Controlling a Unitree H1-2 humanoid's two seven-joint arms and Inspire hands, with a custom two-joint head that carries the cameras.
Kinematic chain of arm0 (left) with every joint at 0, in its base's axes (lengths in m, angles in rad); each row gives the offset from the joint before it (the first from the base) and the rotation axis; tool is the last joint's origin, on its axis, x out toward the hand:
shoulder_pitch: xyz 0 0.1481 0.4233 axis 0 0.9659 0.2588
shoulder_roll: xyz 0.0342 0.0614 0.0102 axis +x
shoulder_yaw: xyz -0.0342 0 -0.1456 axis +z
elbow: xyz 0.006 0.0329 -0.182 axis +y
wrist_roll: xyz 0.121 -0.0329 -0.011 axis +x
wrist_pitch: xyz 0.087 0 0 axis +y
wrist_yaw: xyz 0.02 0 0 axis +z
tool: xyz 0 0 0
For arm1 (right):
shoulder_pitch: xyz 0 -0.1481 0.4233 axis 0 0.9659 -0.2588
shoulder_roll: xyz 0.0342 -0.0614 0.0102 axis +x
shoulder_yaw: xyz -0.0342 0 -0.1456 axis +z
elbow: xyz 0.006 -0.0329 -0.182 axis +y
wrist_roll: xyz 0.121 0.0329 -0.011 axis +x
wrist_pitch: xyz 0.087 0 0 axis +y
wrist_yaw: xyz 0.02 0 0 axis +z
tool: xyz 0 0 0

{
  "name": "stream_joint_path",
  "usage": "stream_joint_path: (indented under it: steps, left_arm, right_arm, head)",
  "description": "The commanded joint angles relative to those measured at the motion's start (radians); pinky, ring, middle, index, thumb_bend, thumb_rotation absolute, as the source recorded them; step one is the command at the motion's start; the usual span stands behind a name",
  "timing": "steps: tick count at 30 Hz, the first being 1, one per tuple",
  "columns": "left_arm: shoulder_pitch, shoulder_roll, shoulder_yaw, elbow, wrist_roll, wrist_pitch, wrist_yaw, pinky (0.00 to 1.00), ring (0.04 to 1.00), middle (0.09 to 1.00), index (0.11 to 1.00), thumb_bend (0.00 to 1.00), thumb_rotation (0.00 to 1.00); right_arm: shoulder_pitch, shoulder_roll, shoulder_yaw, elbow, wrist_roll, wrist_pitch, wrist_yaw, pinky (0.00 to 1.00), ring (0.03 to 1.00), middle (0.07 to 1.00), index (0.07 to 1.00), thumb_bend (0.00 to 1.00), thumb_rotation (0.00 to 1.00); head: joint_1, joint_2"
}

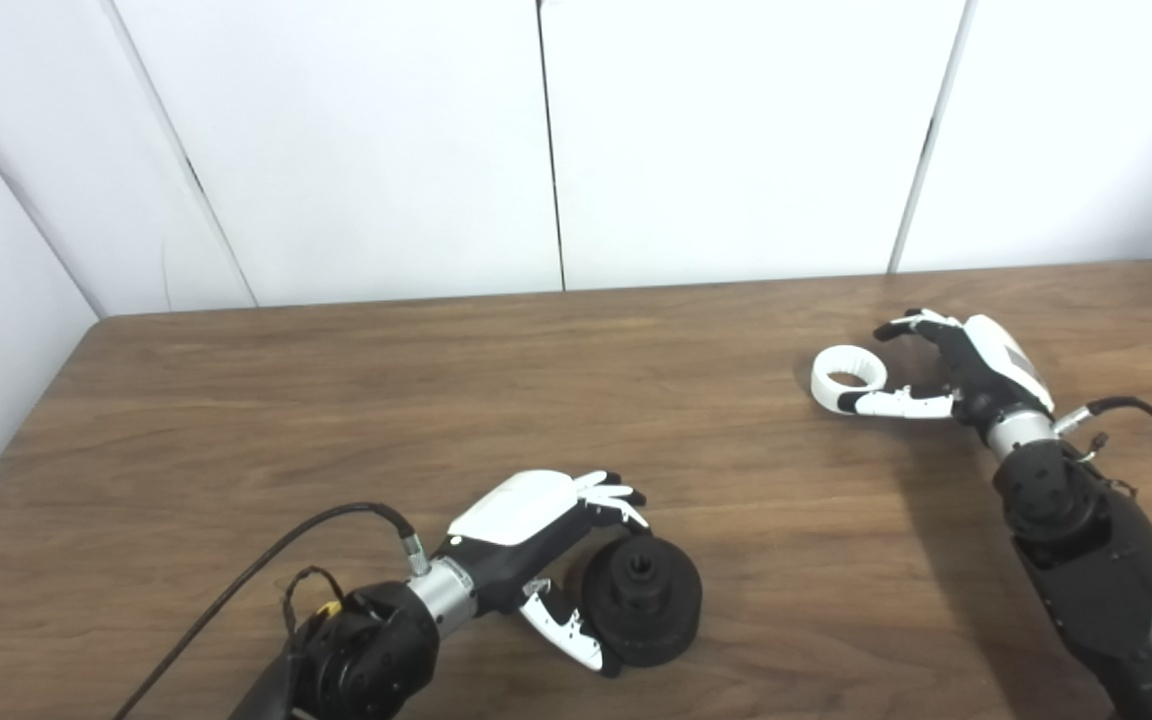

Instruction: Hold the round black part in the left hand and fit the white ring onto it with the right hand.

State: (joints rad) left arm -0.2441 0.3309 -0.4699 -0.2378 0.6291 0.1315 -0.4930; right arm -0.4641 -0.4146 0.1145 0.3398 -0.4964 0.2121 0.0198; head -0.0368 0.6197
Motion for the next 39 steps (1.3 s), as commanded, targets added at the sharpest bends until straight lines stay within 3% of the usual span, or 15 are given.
stream_joint_path:
  steps: [1, 15, 25, 39]
  left_arm:
    - [-0.009, -0.002, -0.006, 0.02, -0.003, -0.001, -0.018, 0.89, 0.984, 0.92, 0.707, 0.92, 0.21]
    - [-0.008, -0.008, 0.001, 0.02, -0.004, -0.01, -0.02, 0.89, 0.986, 0.919, 0.706, 0.92, 0.22]
    - [0.0, -0.008, 0.006, 0.011, -0.007, -0.003, -0.021, 0.89, 0.983, 0.919, 0.703, 0.93, 0.22]
    - [0.01, -0.009, 0.008, 0.0, -0.001, -0.001, -0.018, 0.88, 0.982, 0.919, 0.703, 0.92, 0.22]
  right_arm:
    - [-0.049, -0.031, 0.003, -0.04, -0.004, -0.007, 0.014, 0.89, 0.984, 0.928, 0.754, 0.92, 0.43]
    - [-0.051, -0.029, 0.024, -0.052, -0.007, 0.015, 0.062, 0.92, 0.998, 0.936, 0.761, 0.94, 0.42]
    - [-0.057, -0.018, 0.029, -0.018, -0.016, -0.014, 0.027, 0.91, 0.991, 0.93, 0.746, 0.89, 0.39]
    - [-0.066, 0.017, 0.029, 0.044, -0.018, -0.078, -0.088, 0.87, 0.967, 0.914, 0.724, 0.85, 0.37]
  head:
    - [-0.001, 0.001]
    - [0.006, 0.001]
    - [0.008, 0.002]
    - [0.016, 0.001]
